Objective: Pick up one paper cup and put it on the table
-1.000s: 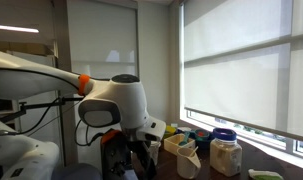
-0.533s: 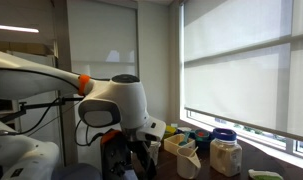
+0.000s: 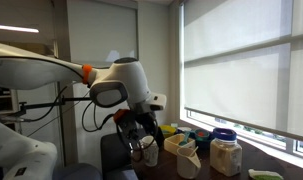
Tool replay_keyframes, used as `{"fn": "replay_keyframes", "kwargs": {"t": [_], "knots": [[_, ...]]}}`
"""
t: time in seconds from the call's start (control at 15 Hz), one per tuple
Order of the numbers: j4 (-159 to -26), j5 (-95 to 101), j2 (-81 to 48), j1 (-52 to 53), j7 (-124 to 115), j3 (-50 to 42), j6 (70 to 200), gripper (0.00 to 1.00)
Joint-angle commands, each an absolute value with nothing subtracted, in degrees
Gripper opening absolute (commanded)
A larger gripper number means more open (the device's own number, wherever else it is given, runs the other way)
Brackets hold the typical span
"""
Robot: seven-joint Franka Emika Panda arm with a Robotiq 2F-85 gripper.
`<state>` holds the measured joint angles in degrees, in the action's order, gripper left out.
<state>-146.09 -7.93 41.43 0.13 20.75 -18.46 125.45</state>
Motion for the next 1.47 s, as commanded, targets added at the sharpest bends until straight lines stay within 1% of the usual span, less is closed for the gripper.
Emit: {"fn": "replay_keyframes", "kwargs": {"t": [0.0, 0.2, 0.33, 0.4, 0.47, 0.53, 0.6, 0.73, 0.87, 0.93, 1.0, 1.33, 1.4], "knots": [[-136.9, -9.2, 33.6, 2.0, 13.8, -12.2, 122.6, 1.0], [-131.8, -5.6, 28.2, 0.5, 7.2, -6.8, 118.0, 1.0], [-129.6, -4.5, 25.4, 0.0, 4.7, -5.0, 114.4, 1.0], [-129.0, -4.2, 24.1, 0.0, 3.8, -4.3, 112.8, 0.93], [-128.5, -3.8, 23.0, -0.1, 3.0, -3.8, 111.1, 0.82], [-128.2, -3.8, 22.1, -0.2, 2.6, -3.6, 109.8, 0.69], [-128.0, -3.5, 21.5, -0.4, 1.7, -3.2, 108.6, 0.62], [-127.7, -3.2, 20.6, -0.7, 0.8, -3.1, 106.4, 0.56], [-127.5, -3.0, 20.0, -1.0, 0.1, -3.3, 104.8, 0.51], [-127.5, -3.0, 19.9, -1.2, -0.1, -3.4, 104.1, 0.54], [-127.5, -2.9, 19.9, -1.4, -0.3, -3.4, 103.6, 0.5], [-127.5, -3.0, 19.6, -2.0, -1.2, -3.3, 103.0, 0.48], [-127.5, -2.8, 19.5, -2.1, -1.7, -3.1, 103.6, 0.49]]}}
